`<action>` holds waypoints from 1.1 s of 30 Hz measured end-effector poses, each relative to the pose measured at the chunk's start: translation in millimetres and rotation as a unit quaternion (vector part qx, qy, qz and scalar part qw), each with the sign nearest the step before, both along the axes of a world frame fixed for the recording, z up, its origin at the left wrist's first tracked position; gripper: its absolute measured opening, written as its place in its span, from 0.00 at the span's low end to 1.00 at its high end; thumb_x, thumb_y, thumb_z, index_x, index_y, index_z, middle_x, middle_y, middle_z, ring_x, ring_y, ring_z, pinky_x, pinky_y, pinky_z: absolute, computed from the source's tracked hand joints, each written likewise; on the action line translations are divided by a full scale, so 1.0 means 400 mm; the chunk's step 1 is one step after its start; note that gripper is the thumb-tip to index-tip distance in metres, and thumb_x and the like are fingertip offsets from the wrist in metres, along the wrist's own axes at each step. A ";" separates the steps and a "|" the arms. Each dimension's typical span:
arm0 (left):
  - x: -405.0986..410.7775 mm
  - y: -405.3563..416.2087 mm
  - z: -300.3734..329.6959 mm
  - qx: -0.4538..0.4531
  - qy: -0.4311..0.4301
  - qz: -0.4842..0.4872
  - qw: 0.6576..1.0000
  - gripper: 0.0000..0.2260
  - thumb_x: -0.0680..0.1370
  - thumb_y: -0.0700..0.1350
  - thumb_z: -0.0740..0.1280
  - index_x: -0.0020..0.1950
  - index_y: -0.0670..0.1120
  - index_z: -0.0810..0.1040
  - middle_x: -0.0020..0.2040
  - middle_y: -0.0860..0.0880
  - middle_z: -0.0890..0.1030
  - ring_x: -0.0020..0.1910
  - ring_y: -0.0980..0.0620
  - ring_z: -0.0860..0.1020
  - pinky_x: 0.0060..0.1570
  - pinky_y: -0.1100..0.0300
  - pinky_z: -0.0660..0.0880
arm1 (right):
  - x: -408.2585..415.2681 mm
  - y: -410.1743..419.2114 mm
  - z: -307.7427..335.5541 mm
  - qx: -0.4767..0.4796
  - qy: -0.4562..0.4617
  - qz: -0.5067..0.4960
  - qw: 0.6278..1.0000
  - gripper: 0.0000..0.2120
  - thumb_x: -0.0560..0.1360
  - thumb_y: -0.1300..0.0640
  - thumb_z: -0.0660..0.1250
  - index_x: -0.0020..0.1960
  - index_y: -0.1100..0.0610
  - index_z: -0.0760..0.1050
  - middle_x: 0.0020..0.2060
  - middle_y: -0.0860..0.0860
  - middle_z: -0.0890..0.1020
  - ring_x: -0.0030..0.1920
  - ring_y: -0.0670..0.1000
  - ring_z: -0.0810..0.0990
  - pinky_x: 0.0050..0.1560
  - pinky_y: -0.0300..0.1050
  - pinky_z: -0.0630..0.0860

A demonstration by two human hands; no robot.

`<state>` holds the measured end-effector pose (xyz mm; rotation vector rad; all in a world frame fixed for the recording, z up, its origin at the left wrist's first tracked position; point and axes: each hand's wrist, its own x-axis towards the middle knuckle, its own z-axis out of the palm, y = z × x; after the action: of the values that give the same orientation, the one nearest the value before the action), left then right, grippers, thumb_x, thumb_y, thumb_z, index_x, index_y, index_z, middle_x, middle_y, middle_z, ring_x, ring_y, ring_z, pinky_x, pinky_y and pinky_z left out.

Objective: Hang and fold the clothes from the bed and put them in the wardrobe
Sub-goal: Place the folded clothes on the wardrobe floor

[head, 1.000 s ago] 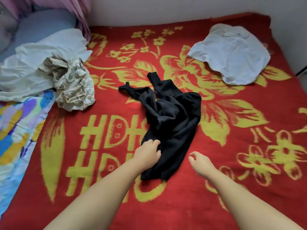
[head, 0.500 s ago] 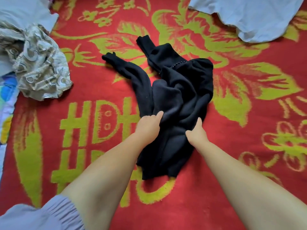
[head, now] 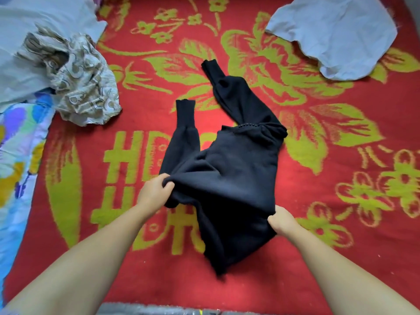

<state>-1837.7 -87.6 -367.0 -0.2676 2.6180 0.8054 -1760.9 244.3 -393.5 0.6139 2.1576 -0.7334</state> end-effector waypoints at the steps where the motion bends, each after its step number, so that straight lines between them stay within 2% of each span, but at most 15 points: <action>1: 0.009 -0.021 0.009 -0.002 -0.010 0.001 1.000 0.06 0.76 0.44 0.62 0.46 0.50 0.79 0.41 0.49 0.82 0.43 0.46 0.77 0.44 0.52 0.74 | 0.002 0.008 0.019 0.002 -0.011 0.011 1.000 0.12 0.72 0.68 0.54 0.46 0.57 0.74 0.42 0.56 0.77 0.44 0.54 0.75 0.40 0.43 0.69; 3: 0.039 -0.035 0.024 -0.001 -0.079 -0.044 0.996 0.06 0.75 0.46 0.62 0.43 0.47 0.78 0.38 0.49 0.81 0.41 0.46 0.78 0.41 0.54 0.73 | 0.004 0.014 0.058 0.017 -0.044 0.070 0.996 0.11 0.74 0.67 0.55 0.47 0.57 0.74 0.42 0.57 0.76 0.43 0.55 0.74 0.37 0.43 0.69; 4: 0.059 -0.027 0.032 0.005 -0.129 -0.086 0.988 0.08 0.76 0.48 0.62 0.42 0.46 0.77 0.38 0.49 0.80 0.41 0.47 0.78 0.39 0.55 0.71 | 0.003 0.013 0.076 0.027 -0.069 0.114 0.991 0.11 0.75 0.66 0.56 0.51 0.59 0.76 0.45 0.59 0.78 0.47 0.56 0.77 0.39 0.43 0.71; 6: 0.090 0.008 0.044 -0.004 -0.235 -0.192 0.953 0.13 0.77 0.57 0.63 0.40 0.50 0.77 0.41 0.51 0.80 0.43 0.50 0.78 0.39 0.57 0.70 | -0.001 0.003 0.110 0.025 -0.155 0.169 0.973 0.15 0.77 0.64 0.59 0.61 0.63 0.75 0.54 0.60 0.80 0.56 0.59 0.80 0.46 0.44 0.76; 7: 0.098 0.031 0.047 -0.018 -0.269 -0.236 0.934 0.16 0.76 0.62 0.62 0.39 0.51 0.76 0.42 0.52 0.79 0.43 0.52 0.77 0.39 0.59 0.69 | -0.007 -0.004 0.126 0.017 -0.204 0.195 0.959 0.16 0.77 0.63 0.59 0.64 0.65 0.73 0.54 0.59 0.79 0.54 0.58 0.81 0.42 0.44 0.77; 9: 0.091 0.069 0.043 -0.041 -0.269 -0.273 0.923 0.21 0.76 0.66 0.57 0.40 0.50 0.76 0.42 0.52 0.79 0.44 0.51 0.77 0.41 0.57 0.70 | -0.035 -0.017 0.152 0.031 -0.253 0.245 0.935 0.17 0.78 0.62 0.58 0.65 0.65 0.71 0.51 0.57 0.78 0.44 0.56 0.82 0.34 0.44 0.76; 10: 0.077 0.084 0.040 -0.042 -0.240 -0.268 0.932 0.21 0.78 0.64 0.56 0.40 0.49 0.76 0.42 0.51 0.80 0.45 0.50 0.77 0.43 0.55 0.71 | -0.057 -0.021 0.155 0.058 -0.232 0.260 0.936 0.17 0.78 0.61 0.59 0.65 0.64 0.71 0.53 0.57 0.79 0.44 0.57 0.82 0.37 0.45 0.77; 12: 0.032 0.112 0.029 -0.037 -0.157 -0.240 0.957 0.17 0.80 0.58 0.57 0.41 0.49 0.76 0.44 0.50 0.80 0.47 0.49 0.77 0.46 0.55 0.72 | -0.120 -0.024 0.142 0.148 -0.098 0.278 0.944 0.16 0.77 0.58 0.60 0.63 0.60 0.74 0.58 0.58 0.79 0.55 0.58 0.80 0.51 0.47 0.77; 14: -0.021 0.139 0.012 -0.032 -0.103 -0.199 0.974 0.12 0.80 0.51 0.57 0.50 0.48 0.78 0.50 0.50 0.81 0.52 0.48 0.77 0.50 0.54 0.73 | -0.190 -0.032 0.124 0.185 0.049 0.236 0.953 0.14 0.77 0.59 0.57 0.61 0.56 0.74 0.60 0.56 0.78 0.60 0.57 0.77 0.54 0.47 0.74; 18: -0.104 0.187 -0.041 -0.027 -0.073 -0.116 0.990 0.16 0.80 0.47 0.56 0.68 0.47 0.70 0.63 0.46 0.72 0.59 0.45 0.73 0.54 0.50 0.73 | -0.342 -0.082 0.077 0.108 0.214 0.272 0.932 0.15 0.80 0.59 0.55 0.65 0.55 0.72 0.63 0.54 0.74 0.62 0.57 0.73 0.56 0.50 0.72; 22: -0.146 0.179 -0.119 0.000 -0.097 -0.011 0.995 0.22 0.81 0.49 0.59 0.73 0.44 0.60 0.66 0.42 0.69 0.62 0.42 0.71 0.55 0.49 0.71 | -0.454 -0.132 0.020 0.106 0.258 0.284 0.917 0.23 0.80 0.59 0.57 0.74 0.56 0.60 0.71 0.53 0.66 0.70 0.56 0.64 0.65 0.54 0.67; 25: -0.148 0.161 -0.169 0.029 -0.130 0.057 0.990 0.24 0.79 0.54 0.63 0.69 0.43 0.62 0.62 0.44 0.73 0.59 0.43 0.74 0.53 0.51 0.72 | -0.495 -0.131 -0.033 0.163 0.205 0.330 0.907 0.29 0.81 0.57 0.56 0.78 0.57 0.48 0.75 0.53 0.58 0.77 0.55 0.51 0.75 0.58 0.50; 27: -0.145 0.156 -0.189 0.070 -0.158 0.094 0.981 0.25 0.78 0.56 0.64 0.68 0.43 0.62 0.60 0.46 0.74 0.56 0.45 0.74 0.50 0.55 0.69 | -0.504 -0.115 -0.065 0.203 0.159 0.343 0.903 0.32 0.81 0.55 0.56 0.79 0.55 0.43 0.74 0.53 0.60 0.76 0.55 0.54 0.74 0.62 0.45; 30: -0.134 0.152 -0.195 0.126 -0.180 0.134 0.966 0.20 0.76 0.57 0.66 0.60 0.44 0.69 0.53 0.50 0.77 0.49 0.50 0.76 0.45 0.57 0.71 | -0.498 -0.111 -0.087 0.262 0.173 0.326 0.892 0.29 0.79 0.53 0.61 0.75 0.56 0.54 0.65 0.56 0.72 0.66 0.58 0.69 0.70 0.62 0.56; 33: -0.110 0.152 -0.170 0.260 -0.210 0.172 0.927 0.11 0.75 0.49 0.68 0.52 0.44 0.80 0.48 0.47 0.84 0.44 0.50 0.82 0.44 0.58 0.79 | -0.485 -0.119 -0.066 0.270 0.198 0.339 0.879 0.16 0.77 0.51 0.63 0.62 0.56 0.69 0.57 0.56 0.77 0.59 0.58 0.74 0.60 0.54 0.64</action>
<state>-1881.6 -26.8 -435.2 -0.6696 1.8988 1.3522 -1954.7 196.6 -420.0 -0.0796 2.7331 0.1601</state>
